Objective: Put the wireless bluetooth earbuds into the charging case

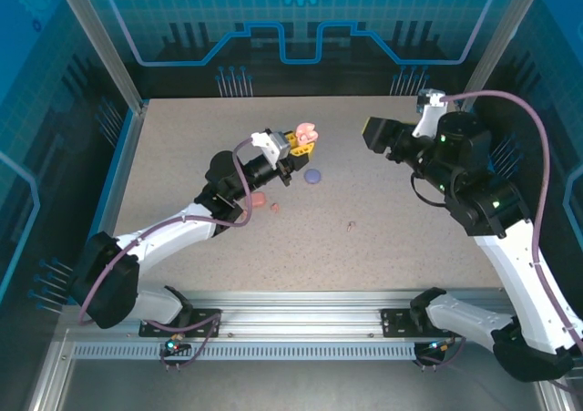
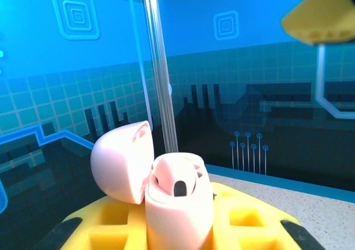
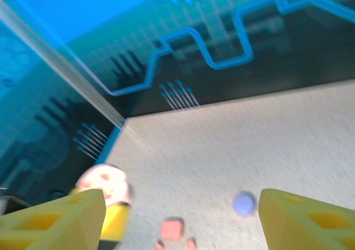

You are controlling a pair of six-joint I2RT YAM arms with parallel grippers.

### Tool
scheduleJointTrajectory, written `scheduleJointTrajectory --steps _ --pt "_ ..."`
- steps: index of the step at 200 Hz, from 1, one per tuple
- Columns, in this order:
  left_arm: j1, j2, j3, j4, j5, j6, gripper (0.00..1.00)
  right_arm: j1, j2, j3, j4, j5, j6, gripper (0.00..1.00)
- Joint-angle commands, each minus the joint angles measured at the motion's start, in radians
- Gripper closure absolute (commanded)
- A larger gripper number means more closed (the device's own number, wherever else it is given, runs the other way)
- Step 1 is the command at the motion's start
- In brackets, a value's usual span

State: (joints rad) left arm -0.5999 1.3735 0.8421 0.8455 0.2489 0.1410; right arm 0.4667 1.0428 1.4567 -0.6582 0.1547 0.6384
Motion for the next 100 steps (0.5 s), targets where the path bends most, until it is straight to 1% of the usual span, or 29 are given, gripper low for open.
scheduleJointTrajectory --steps 1,26,49,67,89,100 --pt "-0.006 -0.024 -0.020 0.066 -0.031 0.013 1.00 -0.014 0.077 -0.139 -0.183 0.074 0.212 0.28" --pt "-0.007 -0.030 -0.037 0.077 -0.053 0.008 1.00 -0.011 0.144 -0.282 -0.199 0.102 0.361 0.31" --pt "-0.006 -0.043 -0.054 0.080 -0.066 0.008 1.00 -0.001 0.218 -0.362 -0.199 0.122 0.452 0.33" --pt "-0.006 -0.056 -0.066 0.080 -0.074 0.006 1.00 0.009 0.301 -0.391 -0.198 0.140 0.488 0.35" --pt "-0.004 -0.069 -0.073 0.072 -0.074 0.003 1.00 0.025 0.405 -0.396 -0.201 0.146 0.515 0.35" --pt "-0.004 -0.073 -0.075 0.068 -0.075 0.002 1.00 0.038 0.456 -0.390 -0.204 0.149 0.537 0.37"
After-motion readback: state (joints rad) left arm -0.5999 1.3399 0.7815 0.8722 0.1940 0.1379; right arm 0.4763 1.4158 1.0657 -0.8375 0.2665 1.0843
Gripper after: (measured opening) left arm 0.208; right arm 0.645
